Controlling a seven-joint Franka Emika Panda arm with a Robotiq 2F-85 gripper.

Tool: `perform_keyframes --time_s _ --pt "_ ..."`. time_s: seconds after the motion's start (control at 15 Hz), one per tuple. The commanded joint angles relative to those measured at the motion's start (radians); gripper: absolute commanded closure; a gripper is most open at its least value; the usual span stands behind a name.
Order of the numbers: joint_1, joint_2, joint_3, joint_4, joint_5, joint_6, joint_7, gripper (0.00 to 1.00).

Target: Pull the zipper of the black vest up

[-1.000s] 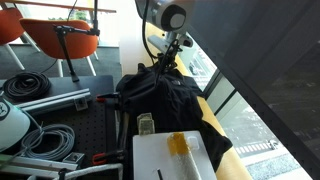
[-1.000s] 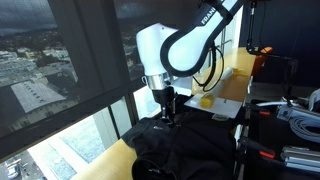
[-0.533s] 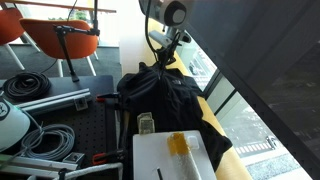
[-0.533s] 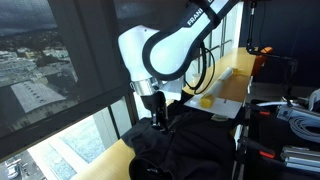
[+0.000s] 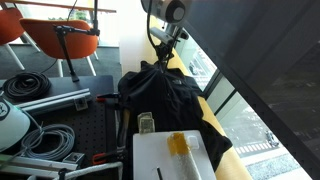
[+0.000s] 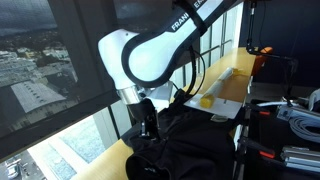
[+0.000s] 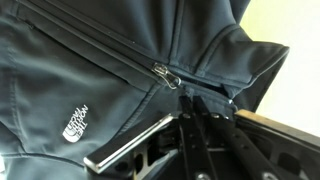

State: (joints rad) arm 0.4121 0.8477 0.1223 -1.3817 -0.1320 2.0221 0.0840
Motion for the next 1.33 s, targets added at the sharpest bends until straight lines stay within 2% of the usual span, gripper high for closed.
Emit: perform_keyframes --time_s 0.0,0.73,1.27 --pt "0.019 0.072 0.027 0.136 0.018 -0.054 0.014 0.98" --pt "0.073 0.176 0.048 0.302 0.029 -0.071 0.010 0.98" --pt "0.079 0.213 0.054 0.361 0.039 -0.070 0.006 0.98"
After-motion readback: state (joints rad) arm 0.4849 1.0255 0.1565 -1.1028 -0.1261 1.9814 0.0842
